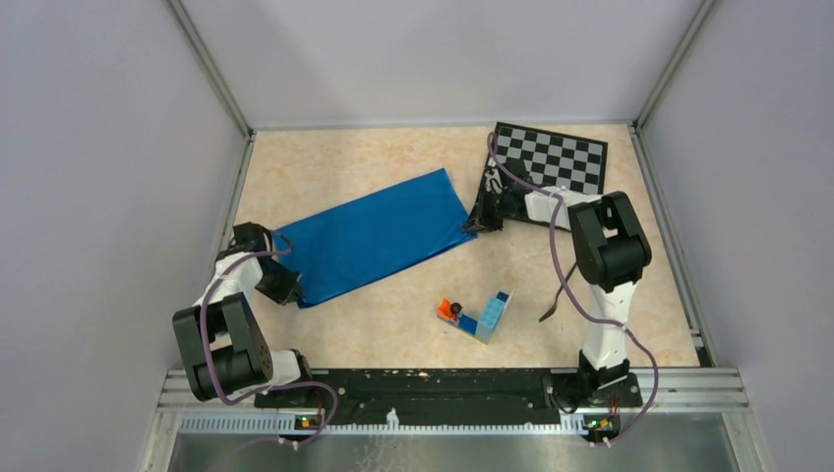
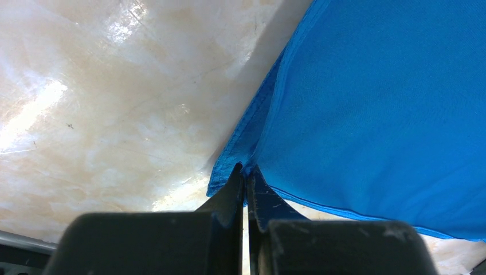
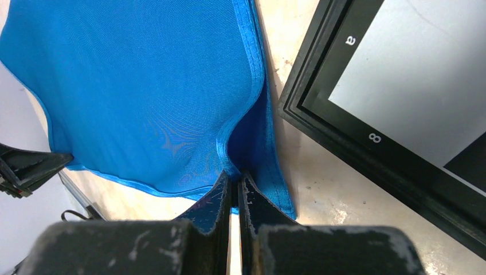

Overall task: Fold the napkin into a case and place the utensils inside
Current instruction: Fold and flatten the napkin at the center of the board, then smooth out the rectangle-folded napkin at the center of the board.

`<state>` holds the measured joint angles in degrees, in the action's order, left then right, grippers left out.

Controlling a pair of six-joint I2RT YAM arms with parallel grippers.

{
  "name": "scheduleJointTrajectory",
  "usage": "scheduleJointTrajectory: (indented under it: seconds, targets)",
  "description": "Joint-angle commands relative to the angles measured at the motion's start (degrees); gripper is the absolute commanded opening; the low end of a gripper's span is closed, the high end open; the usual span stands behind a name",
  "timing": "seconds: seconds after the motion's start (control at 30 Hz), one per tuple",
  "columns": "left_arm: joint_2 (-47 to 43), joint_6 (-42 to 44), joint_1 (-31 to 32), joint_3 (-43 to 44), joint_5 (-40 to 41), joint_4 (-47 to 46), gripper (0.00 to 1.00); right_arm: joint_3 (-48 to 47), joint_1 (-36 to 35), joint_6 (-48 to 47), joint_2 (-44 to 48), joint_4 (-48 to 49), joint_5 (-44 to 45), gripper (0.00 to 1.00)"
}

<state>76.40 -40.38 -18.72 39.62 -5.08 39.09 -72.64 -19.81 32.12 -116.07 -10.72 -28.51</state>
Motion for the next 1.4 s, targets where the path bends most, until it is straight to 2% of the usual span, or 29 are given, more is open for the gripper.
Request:
scheduleJointTrajectory:
  seconds: [0.0,0.27,0.53,0.73,0.77,0.83,0.97,1.07,1.13,1.23,1.37]
  targets:
    - [-0.45,0.16,-0.3,-0.07,1.31,-0.39,0.01,-0.59,0.04,-0.76,0.34,1.51,0.88,0.0]
    - [-0.99,0.09,-0.32,0.2,0.74,0.62,0.04,-0.46,0.06,-0.99,0.67,1.27,0.83,0.0]
    - [-2.94,0.27,-0.35,0.8,1.55,2.56,0.16,-1.38,0.04,-1.08,1.44,-0.71,0.64,0.0]
    - [-6.83,0.33,-0.35,3.36,1.27,6.9,0.49,-4.91,-0.4,-3.52,5.13,-9.25,6.05,0.31]
    - [-8.04,0.54,-0.36,3.93,1.68,7.78,0.57,-5.46,-0.38,-3.84,5.74,-10.81,6.77,0.36]
    - [-10.92,1.02,-0.48,5.53,3.21,9.7,0.68,-6.84,-0.57,-4.86,7.5,-13.37,9.31,0.42]
    - [-15.58,3.85,-0.5,8.69,2.78,9.84,0.75,-7.91,-2.2,-7.62,10.61,-17.25,18.49,0.53]
    - [-16.86,6.47,-0.46,7.69,-7.93,3.9,0.76,-9.83,-4.76,-10.13,10.83,-19.2,21.48,0.56]
    - [-16.0,6.47,-0.27,6.21,-14.4,0.12,0.77,-9.86,-5.89,-11.01,10.27,-16.34,14.72,0.6]
    - [-13.08,5.93,0.09,3.27,-20.45,-7.33,0.81,-9.42,-5.76,-7.72,7.67,-10.49,2.25,0.6]
    - [-7.3,6.73,0.28,2.0,-22.74,-10.96,0.82,-7.94,-5.29,-5.37,4.39,-5.76,-1.93,0.6]
